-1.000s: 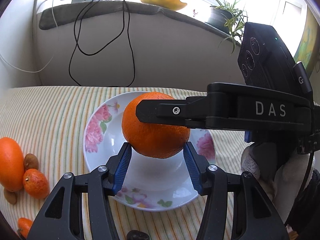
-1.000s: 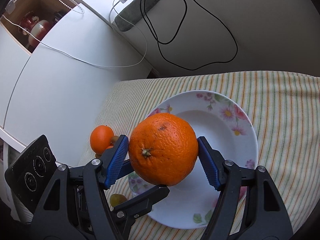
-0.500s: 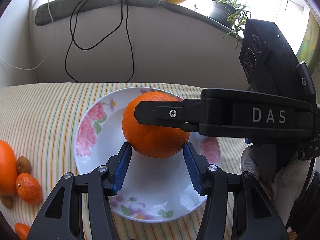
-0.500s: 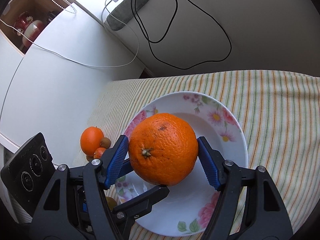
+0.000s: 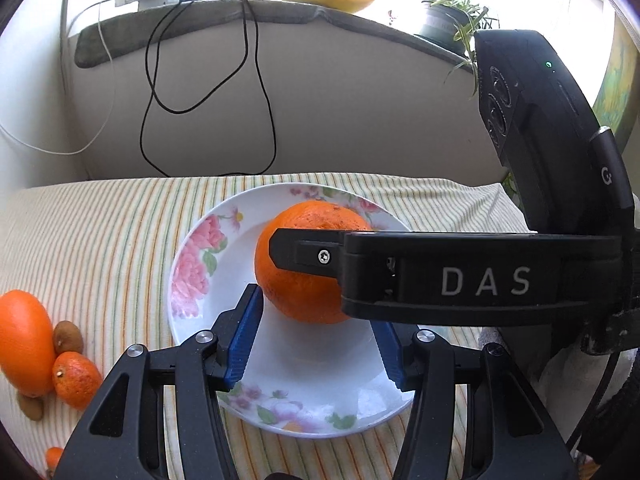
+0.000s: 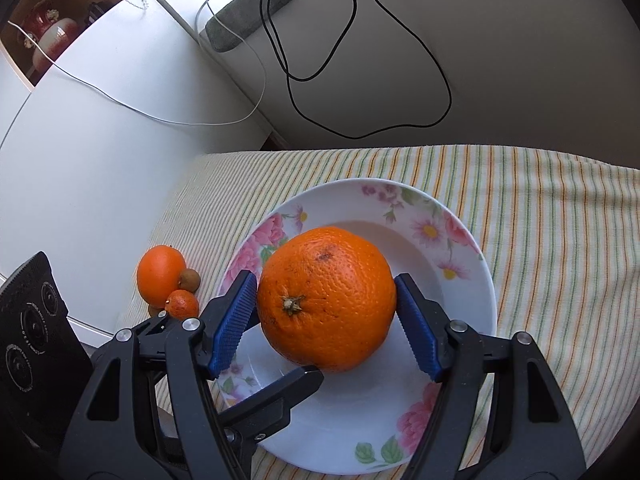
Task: Organize fruits
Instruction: 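Lower the large orange onto the plate and open the left tool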
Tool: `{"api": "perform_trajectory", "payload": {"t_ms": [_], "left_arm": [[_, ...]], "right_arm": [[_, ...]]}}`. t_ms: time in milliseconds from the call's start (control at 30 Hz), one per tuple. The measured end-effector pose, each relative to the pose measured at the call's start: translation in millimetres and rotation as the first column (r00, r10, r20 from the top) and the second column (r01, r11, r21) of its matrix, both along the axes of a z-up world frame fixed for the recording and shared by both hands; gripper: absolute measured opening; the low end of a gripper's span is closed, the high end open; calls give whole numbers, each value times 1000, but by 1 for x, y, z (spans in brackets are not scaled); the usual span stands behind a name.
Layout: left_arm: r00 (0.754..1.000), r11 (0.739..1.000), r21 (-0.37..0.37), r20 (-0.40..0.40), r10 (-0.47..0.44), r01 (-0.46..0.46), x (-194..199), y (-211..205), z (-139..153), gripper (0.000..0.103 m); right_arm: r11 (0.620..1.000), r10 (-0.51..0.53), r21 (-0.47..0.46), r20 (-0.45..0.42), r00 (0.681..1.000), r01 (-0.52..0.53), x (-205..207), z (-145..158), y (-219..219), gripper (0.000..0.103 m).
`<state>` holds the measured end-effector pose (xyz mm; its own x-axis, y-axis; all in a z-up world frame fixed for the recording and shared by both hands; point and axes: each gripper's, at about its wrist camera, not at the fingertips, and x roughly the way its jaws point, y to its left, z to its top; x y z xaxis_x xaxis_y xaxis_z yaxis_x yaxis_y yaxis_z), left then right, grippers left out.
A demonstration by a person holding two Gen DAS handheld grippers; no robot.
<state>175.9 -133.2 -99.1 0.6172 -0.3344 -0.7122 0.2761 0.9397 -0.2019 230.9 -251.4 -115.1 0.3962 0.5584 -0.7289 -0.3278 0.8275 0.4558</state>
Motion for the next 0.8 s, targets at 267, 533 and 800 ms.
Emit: {"api": "perform_trajectory", "payload": {"t_ms": [267, 533, 800], "left_arm": [[1000, 1000, 4, 10, 0, 0, -12, 4, 5, 53], [999, 1000, 6, 38, 0, -1, -38, 9, 16, 53], [998, 1000, -2, 62, 18, -18, -65, 22, 26, 53]], "right_arm": [[999, -7, -39, 118, 993, 12, -19, 28, 3, 82], [996, -34, -71, 169, 985, 47, -40, 45, 3, 82], [994, -55, -79, 220, 974, 74, -73, 57, 3, 82]]}}
